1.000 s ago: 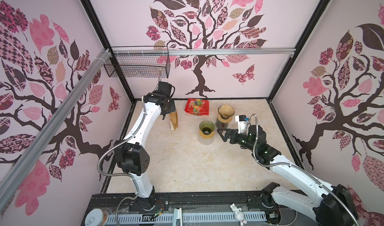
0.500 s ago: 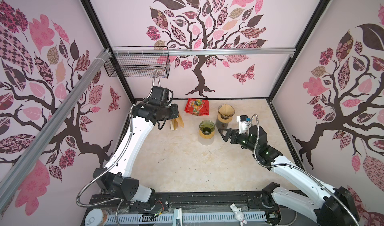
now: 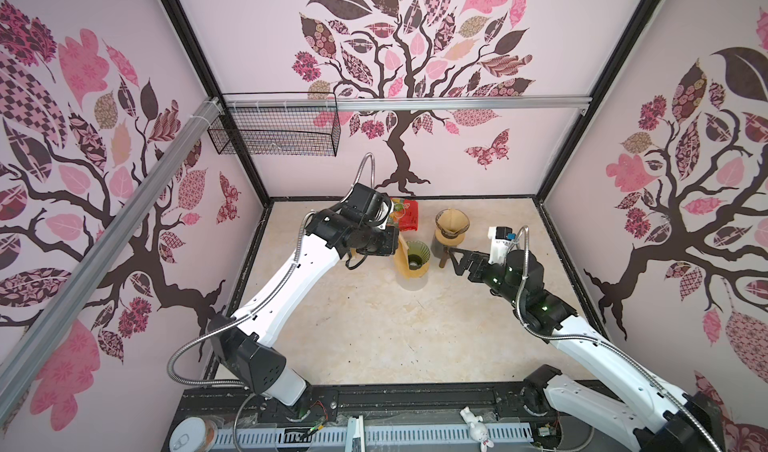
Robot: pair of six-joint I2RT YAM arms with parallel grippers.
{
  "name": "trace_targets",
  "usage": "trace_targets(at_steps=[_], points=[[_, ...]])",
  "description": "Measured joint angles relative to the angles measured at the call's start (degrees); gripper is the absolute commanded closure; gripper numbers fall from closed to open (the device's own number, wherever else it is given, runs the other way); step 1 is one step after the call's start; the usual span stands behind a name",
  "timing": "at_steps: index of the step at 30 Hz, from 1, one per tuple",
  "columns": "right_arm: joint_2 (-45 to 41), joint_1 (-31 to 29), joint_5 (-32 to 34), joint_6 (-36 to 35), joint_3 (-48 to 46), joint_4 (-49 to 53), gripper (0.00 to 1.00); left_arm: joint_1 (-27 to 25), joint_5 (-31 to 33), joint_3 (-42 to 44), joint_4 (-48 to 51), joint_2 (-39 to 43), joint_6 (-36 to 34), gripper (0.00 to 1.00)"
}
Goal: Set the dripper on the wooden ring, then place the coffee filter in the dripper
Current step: 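Carry the filter over the green dripper with the left gripper while the right approaches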
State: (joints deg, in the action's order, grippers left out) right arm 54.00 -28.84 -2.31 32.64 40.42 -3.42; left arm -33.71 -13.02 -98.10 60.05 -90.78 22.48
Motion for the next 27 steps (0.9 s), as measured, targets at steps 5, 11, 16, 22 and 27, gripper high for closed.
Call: trace_targets(at_steps=[5, 11, 16, 22, 27], points=[[1.75, -4.92, 0.57, -2.86, 5.20, 3.28, 0.00, -0.33, -1.22, -0.17, 0.09, -4.26, -0.02, 1.00], [5.49, -9.38, 0.37, -6.45, 8.48, 6.08, 0.00, -0.33, -1.31, -1.88, 0.11, -7.02, 0.07, 1.00], [7.67, -10.01, 0.87, -8.59, 9.40, 8.28, 0.00, -0.35, -1.05, -4.35, 0.11, -8.26, 0.22, 1.00], [9.42, -10.88, 1.03, -10.47, 11.13, 9.86, 0.00, -0.35, -0.33, -7.61, 0.48, -11.13, 0.24, 1.00], [12.13, -11.61, 1.31, -11.74, 14.03, 11.85, 0.00, -0.35, 0.59, -8.33, 1.07, -12.68, 0.20, 1.00]])
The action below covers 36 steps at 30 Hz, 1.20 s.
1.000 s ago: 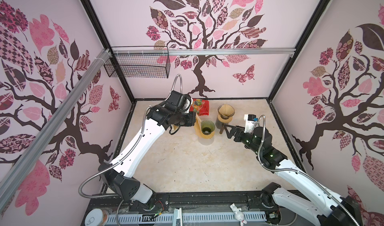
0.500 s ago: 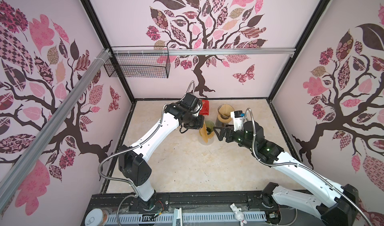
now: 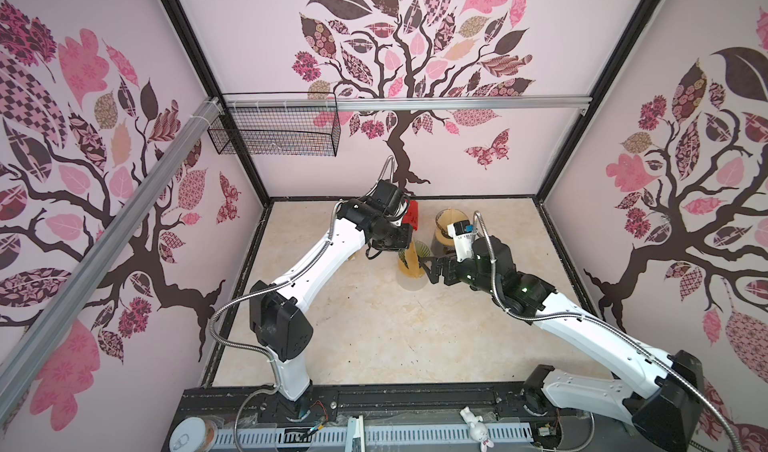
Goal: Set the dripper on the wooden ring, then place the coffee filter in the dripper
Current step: 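Carry the filter over the green dripper with the left gripper while the right approaches, then lower the filter tip into the green dripper with the left gripper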
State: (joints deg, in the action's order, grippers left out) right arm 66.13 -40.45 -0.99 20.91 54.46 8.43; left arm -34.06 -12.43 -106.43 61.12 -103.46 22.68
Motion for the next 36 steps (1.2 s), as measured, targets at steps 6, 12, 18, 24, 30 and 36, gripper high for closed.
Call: trace_targets(at_steps=[6, 12, 18, 24, 30, 36], points=[[4.79, -0.79, 0.98, -1.09, 2.82, 2.64, 0.00, 0.00, 1.25, -0.15, 0.44, -1.73, -0.22, 1.00], [8.17, -0.90, 3.21, -1.88, 4.04, 4.87, 0.00, 0.00, 1.95, -0.13, 0.39, -1.79, -0.44, 1.00], [10.73, -0.90, 6.38, -2.10, 5.92, 5.40, 0.01, 0.00, 2.80, 0.02, 0.31, -1.79, -0.96, 1.00], [13.73, -0.90, 9.66, -3.10, 8.39, 5.53, 0.05, 0.00, 3.21, 0.70, 0.04, -1.79, -1.57, 1.00], [15.34, 0.76, 10.40, -3.15, 8.66, 5.62, 0.09, 0.00, 3.37, 1.64, -0.13, -1.81, -1.75, 1.00], [16.11, 2.05, 10.34, -3.13, 8.66, 5.55, 0.09, 0.00, 3.61, 1.84, -0.22, -1.81, -1.77, 0.97]])
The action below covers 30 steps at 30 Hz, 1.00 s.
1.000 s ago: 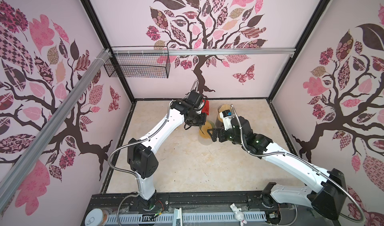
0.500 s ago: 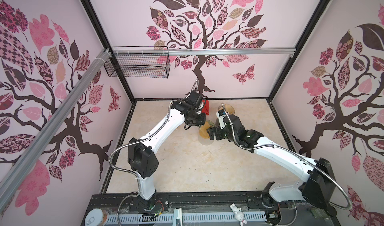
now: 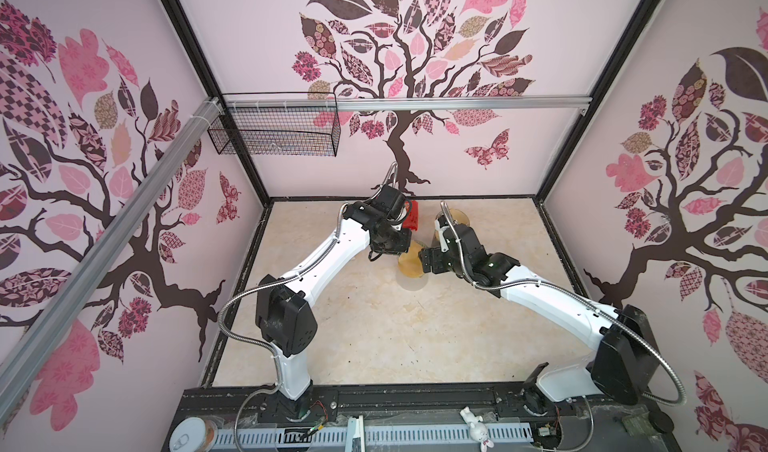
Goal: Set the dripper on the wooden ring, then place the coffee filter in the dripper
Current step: 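Lower the filter tip into the green dripper with the left gripper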
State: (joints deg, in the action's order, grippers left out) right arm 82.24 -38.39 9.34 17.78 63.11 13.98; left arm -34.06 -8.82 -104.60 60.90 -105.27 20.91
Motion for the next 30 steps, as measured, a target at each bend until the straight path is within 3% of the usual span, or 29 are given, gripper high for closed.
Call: trace_targets(at_steps=[12, 30], points=[[1.95, 1.01, -1.38, 0.20, 0.00, -0.04, 0.10, 0.00, 0.00, 0.42, -0.11, -0.92, -0.24, 0.89], [3.02, 2.84, -3.21, 0.50, 0.00, -0.17, 0.09, 0.02, 0.87, 0.68, -0.22, -1.42, -0.46, 0.68]])
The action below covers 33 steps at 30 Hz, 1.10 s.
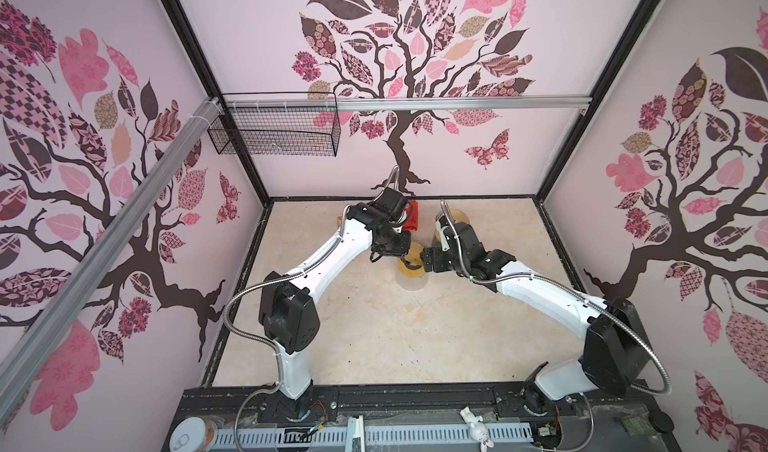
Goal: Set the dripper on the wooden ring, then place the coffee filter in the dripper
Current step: 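Lower the filter tip into the green dripper with the left gripper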
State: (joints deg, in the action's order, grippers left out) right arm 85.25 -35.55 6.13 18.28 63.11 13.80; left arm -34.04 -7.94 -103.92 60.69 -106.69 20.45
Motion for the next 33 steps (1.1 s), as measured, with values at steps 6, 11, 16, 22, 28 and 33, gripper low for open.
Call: trace_targets(at_steps=[6, 11, 16, 22, 28, 33], points=[[0.87, 0.07, -0.39, 0.20, 0.07, -0.31, 0.09, -0.02, 0.22, 0.07, -0.04, -0.42, -0.15, 0.62], [2.08, 0.13, -0.66, 0.57, 0.26, -0.31, 0.09, 0.00, 0.33, 0.20, -0.09, -1.53, -0.44, 0.58], [2.62, 0.35, -1.05, 0.87, 0.28, -0.33, 0.09, 0.00, 0.63, 0.24, -0.04, -2.25, -0.79, 0.54], [2.62, 0.50, -1.46, 1.01, 0.28, -0.33, 0.08, 0.00, 0.76, 0.28, -0.15, -2.25, -1.03, 0.47], [2.62, 0.55, -1.51, 1.03, 0.28, -0.33, 0.08, 0.37, -0.20, 2.82, -2.36, -1.62, -0.74, 0.38], [2.56, 0.59, -1.53, 1.05, 0.28, -0.33, 0.07, 0.76, -0.37, 4.66, -4.04, 0.00, -0.57, 0.32]])
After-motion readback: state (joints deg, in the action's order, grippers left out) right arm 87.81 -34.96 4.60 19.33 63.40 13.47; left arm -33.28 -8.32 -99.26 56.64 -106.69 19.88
